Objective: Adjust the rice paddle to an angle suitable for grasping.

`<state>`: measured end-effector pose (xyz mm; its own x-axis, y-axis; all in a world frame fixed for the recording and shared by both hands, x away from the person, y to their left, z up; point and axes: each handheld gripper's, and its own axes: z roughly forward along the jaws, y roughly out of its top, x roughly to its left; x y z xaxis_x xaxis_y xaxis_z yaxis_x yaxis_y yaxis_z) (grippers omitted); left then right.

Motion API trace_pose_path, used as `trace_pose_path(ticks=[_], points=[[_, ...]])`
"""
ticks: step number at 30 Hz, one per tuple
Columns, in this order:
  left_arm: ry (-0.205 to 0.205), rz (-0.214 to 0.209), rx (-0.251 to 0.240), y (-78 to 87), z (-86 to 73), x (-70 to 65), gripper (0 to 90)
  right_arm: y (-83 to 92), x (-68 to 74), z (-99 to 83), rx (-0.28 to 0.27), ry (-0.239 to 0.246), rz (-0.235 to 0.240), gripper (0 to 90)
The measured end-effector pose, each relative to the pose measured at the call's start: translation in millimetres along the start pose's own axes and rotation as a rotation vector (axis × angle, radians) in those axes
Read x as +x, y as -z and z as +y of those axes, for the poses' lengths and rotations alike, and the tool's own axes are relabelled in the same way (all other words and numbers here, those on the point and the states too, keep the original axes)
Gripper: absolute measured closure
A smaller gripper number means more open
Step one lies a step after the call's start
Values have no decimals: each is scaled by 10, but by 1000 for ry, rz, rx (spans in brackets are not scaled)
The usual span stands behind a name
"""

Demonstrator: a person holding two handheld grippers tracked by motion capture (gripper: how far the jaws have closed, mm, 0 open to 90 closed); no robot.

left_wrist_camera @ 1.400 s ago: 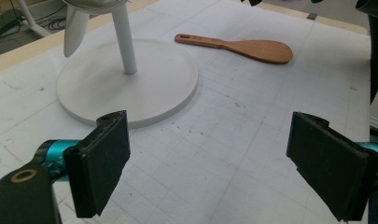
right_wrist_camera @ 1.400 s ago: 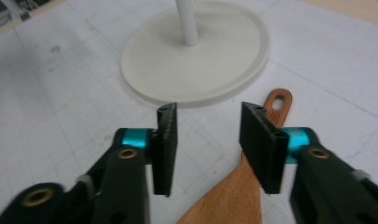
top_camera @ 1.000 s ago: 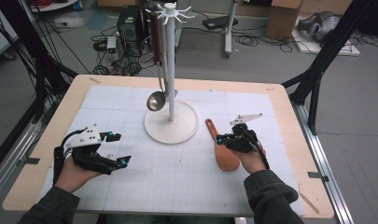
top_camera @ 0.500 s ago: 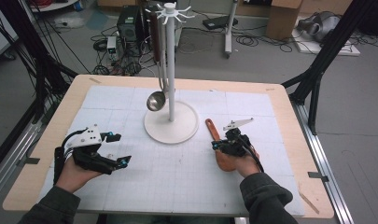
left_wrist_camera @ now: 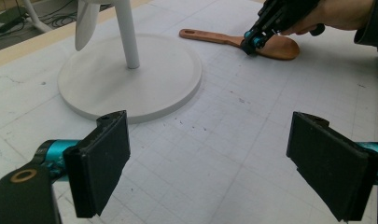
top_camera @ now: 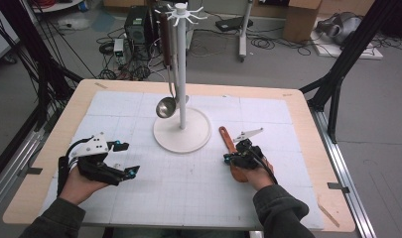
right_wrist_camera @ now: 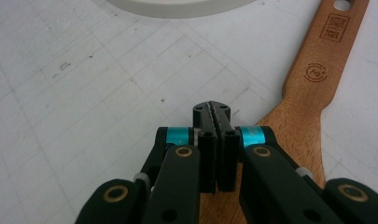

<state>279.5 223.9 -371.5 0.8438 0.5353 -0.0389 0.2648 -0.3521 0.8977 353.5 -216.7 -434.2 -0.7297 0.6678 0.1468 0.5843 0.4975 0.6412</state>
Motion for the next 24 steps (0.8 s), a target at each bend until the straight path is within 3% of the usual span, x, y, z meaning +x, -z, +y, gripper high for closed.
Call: trace_pose_path(ticks=[16,24], points=[[3,-2,0,-10,2,-5,140,178,-32,-167,28,-1,-13,897],[-5,-7,9,-21,5,-2,140,256,-75,-217,7,-21,-1,897]])
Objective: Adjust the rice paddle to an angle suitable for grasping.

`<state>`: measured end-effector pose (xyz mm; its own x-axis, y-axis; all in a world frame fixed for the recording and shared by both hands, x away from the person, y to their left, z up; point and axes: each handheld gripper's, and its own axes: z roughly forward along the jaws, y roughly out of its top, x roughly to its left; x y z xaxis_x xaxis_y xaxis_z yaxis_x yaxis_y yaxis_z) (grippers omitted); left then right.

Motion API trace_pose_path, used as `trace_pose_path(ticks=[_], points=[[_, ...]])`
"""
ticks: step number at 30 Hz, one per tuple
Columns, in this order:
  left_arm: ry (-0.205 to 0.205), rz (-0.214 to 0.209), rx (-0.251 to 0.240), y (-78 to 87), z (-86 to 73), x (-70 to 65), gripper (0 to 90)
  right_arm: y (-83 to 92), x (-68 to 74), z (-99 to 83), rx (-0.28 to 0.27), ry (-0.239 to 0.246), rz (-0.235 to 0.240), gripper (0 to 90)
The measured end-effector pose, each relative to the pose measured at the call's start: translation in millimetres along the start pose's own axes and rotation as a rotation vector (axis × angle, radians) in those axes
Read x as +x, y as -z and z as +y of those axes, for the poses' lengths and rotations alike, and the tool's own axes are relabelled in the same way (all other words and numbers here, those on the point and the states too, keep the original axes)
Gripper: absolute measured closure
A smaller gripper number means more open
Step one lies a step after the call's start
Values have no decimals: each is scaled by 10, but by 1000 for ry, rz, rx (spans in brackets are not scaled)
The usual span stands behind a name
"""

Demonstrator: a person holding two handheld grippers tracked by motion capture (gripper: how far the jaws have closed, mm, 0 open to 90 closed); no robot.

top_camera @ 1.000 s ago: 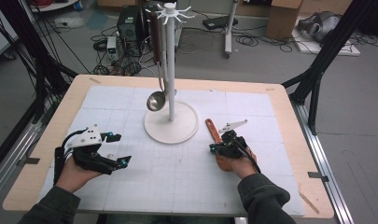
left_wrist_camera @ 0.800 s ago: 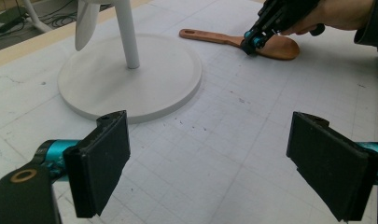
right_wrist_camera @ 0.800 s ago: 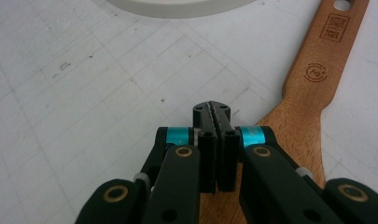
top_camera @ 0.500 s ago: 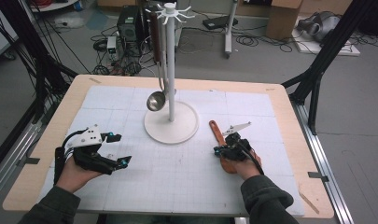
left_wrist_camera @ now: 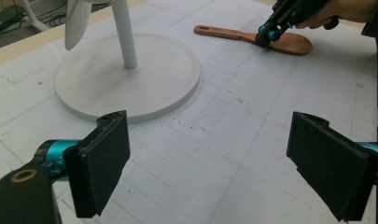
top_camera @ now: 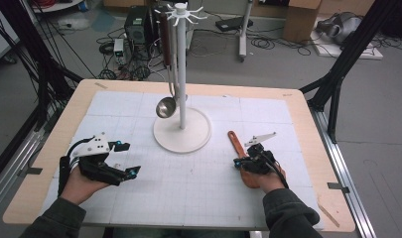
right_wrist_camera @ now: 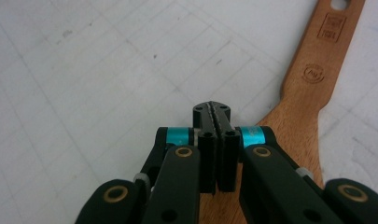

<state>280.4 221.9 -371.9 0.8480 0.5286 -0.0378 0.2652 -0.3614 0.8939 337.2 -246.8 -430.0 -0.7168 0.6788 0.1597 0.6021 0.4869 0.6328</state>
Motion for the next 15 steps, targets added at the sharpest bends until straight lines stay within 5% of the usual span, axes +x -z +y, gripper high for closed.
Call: trace_pose_path(ticks=[15], points=[[0,1,10,-16,-3,5,139,30,-254,142,-67,-83,-80,897]])
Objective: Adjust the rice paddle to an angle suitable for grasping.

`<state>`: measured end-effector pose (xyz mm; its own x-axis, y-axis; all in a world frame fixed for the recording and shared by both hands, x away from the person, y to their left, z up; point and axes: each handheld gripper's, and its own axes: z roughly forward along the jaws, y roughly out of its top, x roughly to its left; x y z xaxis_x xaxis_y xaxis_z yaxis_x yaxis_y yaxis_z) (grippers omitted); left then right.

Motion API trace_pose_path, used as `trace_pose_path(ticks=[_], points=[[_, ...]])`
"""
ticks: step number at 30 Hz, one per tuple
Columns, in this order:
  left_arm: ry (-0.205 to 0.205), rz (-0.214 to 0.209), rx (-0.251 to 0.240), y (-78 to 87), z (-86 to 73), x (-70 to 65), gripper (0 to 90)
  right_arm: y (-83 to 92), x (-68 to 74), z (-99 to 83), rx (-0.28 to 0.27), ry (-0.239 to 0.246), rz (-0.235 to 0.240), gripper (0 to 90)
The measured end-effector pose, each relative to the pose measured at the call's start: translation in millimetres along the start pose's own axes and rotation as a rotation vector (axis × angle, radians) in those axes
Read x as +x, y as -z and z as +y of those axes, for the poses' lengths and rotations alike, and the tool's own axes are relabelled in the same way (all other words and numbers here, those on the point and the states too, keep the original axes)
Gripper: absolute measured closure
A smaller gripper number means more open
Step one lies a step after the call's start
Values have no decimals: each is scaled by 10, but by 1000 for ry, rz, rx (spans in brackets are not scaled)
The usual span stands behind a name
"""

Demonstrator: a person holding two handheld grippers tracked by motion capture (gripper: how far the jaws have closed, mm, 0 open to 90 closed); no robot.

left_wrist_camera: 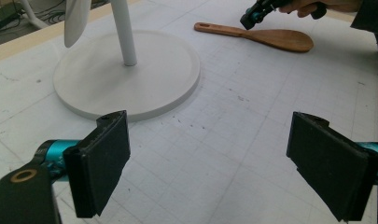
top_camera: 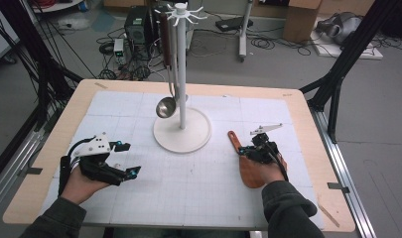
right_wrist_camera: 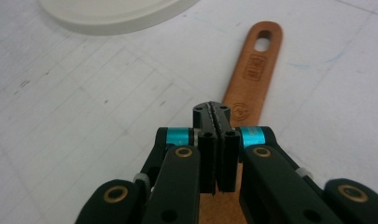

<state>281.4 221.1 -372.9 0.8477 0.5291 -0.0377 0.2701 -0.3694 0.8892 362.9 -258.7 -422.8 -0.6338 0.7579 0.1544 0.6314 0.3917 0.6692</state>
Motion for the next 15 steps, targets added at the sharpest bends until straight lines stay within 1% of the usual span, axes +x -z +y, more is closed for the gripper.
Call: trace_pose_path(ticks=[1,3,6,15], points=[[7,1,-6,-7,-1,-7,140,-10,-17,3,0,-4,-7,897],[0,-2,1,-5,-1,-4,140,-30,-57,9,2,-21,-22,897],[4,-2,-1,-8,-3,-5,140,-60,-108,29,0,-33,-43,897],[1,-5,2,-7,-3,-1,140,-150,-223,116,0,-34,-90,897]])
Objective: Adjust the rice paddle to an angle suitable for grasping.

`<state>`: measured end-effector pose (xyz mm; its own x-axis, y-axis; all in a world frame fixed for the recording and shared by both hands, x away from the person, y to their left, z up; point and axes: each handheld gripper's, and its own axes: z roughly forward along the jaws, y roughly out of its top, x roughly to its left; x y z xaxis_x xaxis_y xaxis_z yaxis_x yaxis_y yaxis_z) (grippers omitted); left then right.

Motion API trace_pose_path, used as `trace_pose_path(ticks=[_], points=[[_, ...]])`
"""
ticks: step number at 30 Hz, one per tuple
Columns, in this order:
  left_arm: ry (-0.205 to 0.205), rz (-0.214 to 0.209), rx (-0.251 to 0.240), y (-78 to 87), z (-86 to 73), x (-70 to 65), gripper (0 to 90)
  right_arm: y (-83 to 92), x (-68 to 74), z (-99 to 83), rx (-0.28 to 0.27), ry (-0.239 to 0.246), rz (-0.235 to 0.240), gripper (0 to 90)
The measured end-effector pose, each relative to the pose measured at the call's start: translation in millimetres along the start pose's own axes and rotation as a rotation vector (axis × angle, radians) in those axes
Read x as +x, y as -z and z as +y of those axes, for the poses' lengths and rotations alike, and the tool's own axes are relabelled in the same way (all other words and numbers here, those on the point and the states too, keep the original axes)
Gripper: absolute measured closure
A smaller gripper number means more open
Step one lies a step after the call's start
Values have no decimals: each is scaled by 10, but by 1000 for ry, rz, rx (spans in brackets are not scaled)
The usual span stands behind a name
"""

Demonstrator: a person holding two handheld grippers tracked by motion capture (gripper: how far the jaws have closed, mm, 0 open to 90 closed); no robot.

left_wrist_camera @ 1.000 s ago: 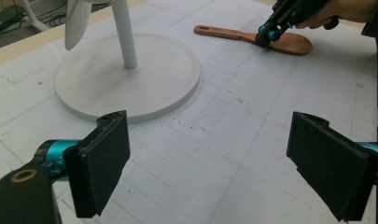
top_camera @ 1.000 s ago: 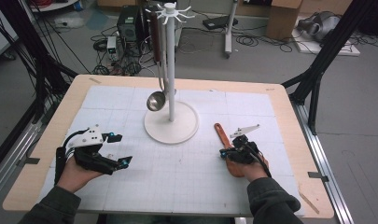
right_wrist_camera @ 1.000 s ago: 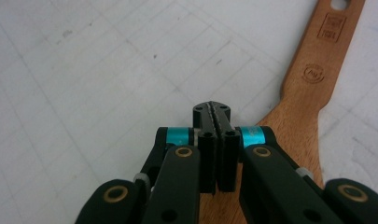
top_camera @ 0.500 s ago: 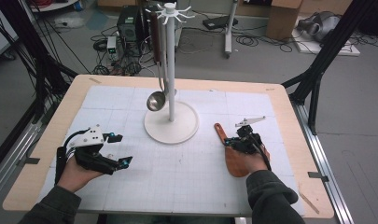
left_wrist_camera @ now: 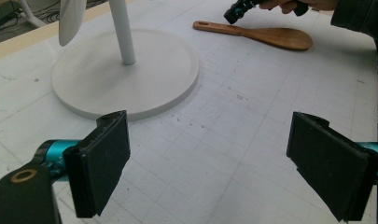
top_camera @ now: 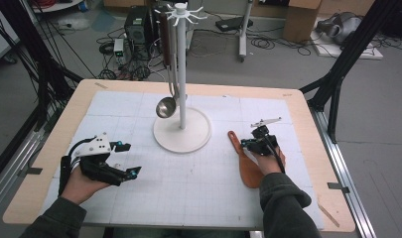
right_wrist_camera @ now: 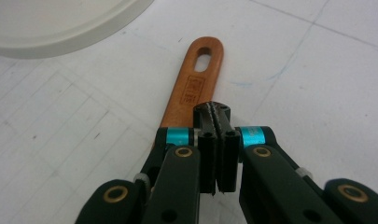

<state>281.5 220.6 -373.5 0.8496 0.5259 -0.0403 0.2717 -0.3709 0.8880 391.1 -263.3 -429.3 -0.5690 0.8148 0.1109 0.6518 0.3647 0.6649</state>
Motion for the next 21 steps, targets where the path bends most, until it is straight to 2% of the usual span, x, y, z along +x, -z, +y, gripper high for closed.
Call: trace_pose_path(ticks=[6,10,16,17,21], points=[[-1,-1,0,4,0,6,140,-77,-15,27,3,12,4,897],[-3,0,2,1,-1,4,139,-103,13,30,9,25,29,897],[-2,0,2,2,-1,5,140,-108,110,44,19,49,74,897],[-2,0,2,2,-2,5,139,-115,132,50,18,68,81,897],[-1,1,2,6,-1,3,140,-130,211,56,30,88,107,897]])
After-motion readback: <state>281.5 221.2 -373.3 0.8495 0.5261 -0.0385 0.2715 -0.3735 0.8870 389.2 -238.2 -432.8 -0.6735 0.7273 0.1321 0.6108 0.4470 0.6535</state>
